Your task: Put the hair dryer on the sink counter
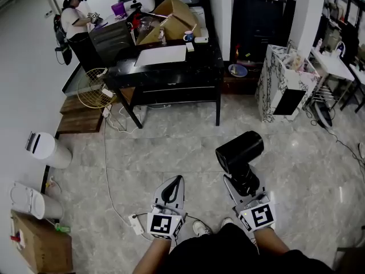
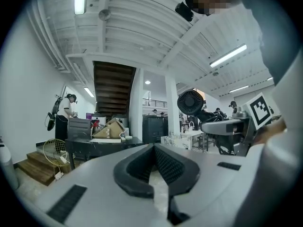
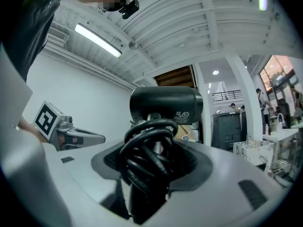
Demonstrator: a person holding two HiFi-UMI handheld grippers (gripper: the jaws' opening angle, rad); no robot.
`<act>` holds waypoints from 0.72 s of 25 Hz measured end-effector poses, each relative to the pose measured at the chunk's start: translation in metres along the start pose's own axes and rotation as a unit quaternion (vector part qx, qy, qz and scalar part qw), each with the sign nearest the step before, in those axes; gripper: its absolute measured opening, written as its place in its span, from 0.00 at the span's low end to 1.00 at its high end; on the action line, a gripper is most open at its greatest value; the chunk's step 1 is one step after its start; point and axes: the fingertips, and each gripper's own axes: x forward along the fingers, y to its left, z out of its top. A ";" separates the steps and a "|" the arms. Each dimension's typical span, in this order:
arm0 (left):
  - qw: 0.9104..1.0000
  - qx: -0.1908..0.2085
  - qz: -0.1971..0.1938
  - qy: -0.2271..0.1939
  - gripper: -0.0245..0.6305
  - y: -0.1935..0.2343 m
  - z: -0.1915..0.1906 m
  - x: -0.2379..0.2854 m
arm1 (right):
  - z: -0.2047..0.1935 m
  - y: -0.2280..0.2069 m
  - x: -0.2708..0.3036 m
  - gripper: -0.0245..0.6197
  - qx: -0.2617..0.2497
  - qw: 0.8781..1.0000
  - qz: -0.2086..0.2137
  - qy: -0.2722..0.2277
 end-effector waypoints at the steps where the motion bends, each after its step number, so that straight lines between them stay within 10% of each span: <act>1: 1.000 0.001 -0.001 -0.001 0.03 0.003 0.000 -0.001 | 0.001 0.002 0.001 0.43 0.003 1.000 -0.001 -0.004; 18: 1.000 -0.004 0.008 -0.006 0.03 0.070 -0.012 0.091 | -0.015 -0.044 0.103 0.43 0.014 1.000 -0.004 -0.017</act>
